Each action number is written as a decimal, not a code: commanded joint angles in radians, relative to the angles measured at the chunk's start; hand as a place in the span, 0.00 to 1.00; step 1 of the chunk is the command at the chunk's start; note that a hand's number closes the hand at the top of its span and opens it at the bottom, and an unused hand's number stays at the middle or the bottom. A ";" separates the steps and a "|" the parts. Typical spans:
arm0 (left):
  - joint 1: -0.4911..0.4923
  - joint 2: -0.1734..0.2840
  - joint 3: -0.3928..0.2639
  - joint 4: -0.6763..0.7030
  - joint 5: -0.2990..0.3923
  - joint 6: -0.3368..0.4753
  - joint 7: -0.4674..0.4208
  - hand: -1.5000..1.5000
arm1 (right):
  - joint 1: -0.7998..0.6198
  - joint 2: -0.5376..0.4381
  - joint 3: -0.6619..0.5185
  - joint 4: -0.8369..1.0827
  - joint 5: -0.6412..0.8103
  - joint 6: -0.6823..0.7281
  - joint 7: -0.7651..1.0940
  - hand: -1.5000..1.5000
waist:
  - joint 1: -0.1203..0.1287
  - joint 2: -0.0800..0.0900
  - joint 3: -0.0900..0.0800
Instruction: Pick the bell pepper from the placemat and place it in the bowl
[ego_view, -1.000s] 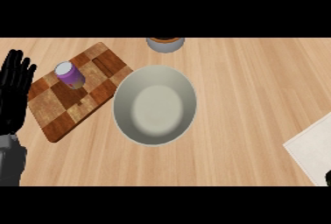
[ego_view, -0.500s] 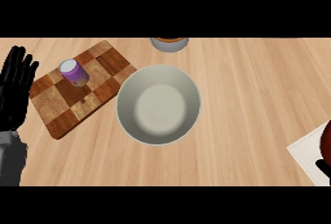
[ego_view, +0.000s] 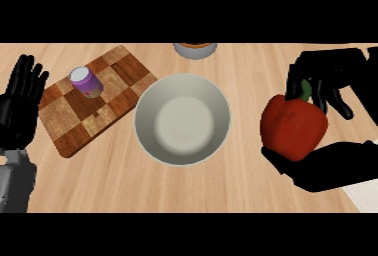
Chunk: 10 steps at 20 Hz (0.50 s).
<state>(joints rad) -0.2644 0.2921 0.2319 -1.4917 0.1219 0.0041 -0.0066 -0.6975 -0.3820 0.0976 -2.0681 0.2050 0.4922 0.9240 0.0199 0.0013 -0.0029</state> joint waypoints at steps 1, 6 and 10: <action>0.015 -0.024 -0.022 -0.032 -0.014 0.018 0.014 0.50 | -0.075 0.144 0.187 0.132 0.158 -0.092 0.057 1.00 | 0.007 0.001 0.001; 0.024 -0.034 -0.025 -0.052 -0.008 0.013 0.011 0.50 | -0.175 0.238 0.210 0.354 0.213 -0.098 0.037 1.00 | 0.000 0.000 0.002; -0.002 -0.017 -0.009 -0.006 -0.021 0.014 -0.023 0.50 | -0.083 0.298 0.323 0.465 0.394 -0.221 -0.079 1.00 | -0.006 0.001 0.002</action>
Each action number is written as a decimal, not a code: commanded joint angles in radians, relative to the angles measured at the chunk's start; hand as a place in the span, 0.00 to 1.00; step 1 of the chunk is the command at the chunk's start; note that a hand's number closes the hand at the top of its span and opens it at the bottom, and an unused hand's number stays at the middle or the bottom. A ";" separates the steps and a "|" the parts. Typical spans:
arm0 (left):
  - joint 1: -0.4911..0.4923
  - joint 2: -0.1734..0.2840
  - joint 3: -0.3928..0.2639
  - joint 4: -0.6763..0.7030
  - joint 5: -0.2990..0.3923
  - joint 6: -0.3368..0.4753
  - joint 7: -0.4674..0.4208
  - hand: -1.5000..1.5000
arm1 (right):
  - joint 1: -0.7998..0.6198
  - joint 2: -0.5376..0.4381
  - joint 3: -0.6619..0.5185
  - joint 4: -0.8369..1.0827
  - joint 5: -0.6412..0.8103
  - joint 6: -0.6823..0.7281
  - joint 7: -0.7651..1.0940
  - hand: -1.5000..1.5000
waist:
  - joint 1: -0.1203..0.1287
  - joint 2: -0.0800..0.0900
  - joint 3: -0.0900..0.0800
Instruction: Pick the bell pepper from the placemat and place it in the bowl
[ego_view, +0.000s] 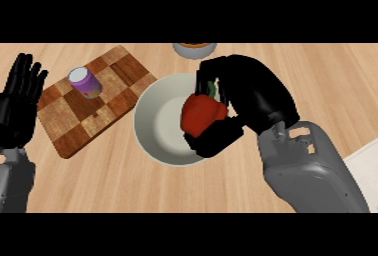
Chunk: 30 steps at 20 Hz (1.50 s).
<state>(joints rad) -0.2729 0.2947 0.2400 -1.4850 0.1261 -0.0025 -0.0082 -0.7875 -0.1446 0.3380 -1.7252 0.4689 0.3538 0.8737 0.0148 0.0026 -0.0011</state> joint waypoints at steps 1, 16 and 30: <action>0.005 -0.022 -0.025 -0.016 -0.020 0.017 0.006 0.50 | -0.024 0.063 0.083 0.186 0.161 -0.093 -0.038 1.00 | 0.002 0.001 0.001; 0.028 -0.017 -0.002 0.028 -0.004 -0.023 -0.067 0.50 | 0.086 0.144 0.060 0.528 -0.014 -0.628 -0.299 0.00 | 0.013 0.005 0.001; 0.041 -0.039 -0.021 -0.059 -0.019 0.029 0.037 0.50 | 0.226 0.010 -0.256 0.362 -0.094 -0.804 -0.494 0.00 | -0.017 -0.004 0.002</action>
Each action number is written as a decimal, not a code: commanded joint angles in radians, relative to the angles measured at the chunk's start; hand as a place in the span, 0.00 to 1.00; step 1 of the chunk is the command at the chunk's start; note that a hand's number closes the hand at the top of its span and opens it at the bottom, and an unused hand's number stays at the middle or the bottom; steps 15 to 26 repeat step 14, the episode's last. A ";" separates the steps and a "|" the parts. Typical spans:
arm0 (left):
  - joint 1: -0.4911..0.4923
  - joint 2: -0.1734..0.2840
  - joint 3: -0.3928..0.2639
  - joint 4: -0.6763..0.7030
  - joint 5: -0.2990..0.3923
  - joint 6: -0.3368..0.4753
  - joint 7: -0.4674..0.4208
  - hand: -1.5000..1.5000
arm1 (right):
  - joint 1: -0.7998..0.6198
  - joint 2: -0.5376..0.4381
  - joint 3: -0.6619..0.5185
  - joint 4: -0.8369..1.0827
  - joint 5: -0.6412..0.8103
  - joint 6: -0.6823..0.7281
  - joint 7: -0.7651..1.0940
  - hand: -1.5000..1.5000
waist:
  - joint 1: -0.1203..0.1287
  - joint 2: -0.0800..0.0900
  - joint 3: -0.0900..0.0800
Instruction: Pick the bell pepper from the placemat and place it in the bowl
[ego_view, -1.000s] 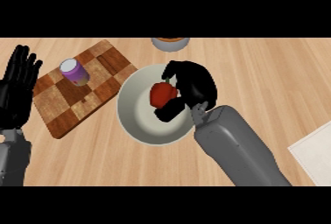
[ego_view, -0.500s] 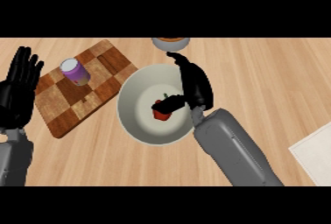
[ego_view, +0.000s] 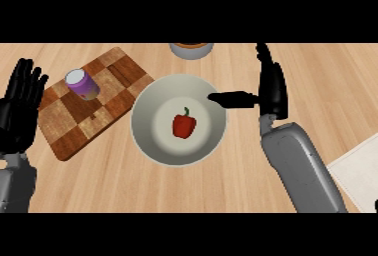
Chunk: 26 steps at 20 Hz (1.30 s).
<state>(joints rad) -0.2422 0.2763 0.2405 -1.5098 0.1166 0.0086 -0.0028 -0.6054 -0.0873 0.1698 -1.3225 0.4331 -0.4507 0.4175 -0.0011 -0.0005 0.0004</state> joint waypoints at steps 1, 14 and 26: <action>0.011 -0.024 -0.025 -0.040 -0.020 0.022 0.013 0.50 | 0.084 -0.054 -0.105 -0.040 -0.079 -0.001 -0.080 0.00 | -0.001 0.000 0.000; -0.040 0.057 0.051 0.027 0.043 -0.042 0.040 0.50 | 0.324 -0.328 -0.474 -0.041 -0.518 0.416 -0.442 0.00 | -0.002 0.001 0.000; -0.040 0.057 0.051 0.027 0.043 -0.042 0.040 0.50 | 0.324 -0.328 -0.474 -0.041 -0.518 0.416 -0.442 0.00 | -0.002 0.001 0.000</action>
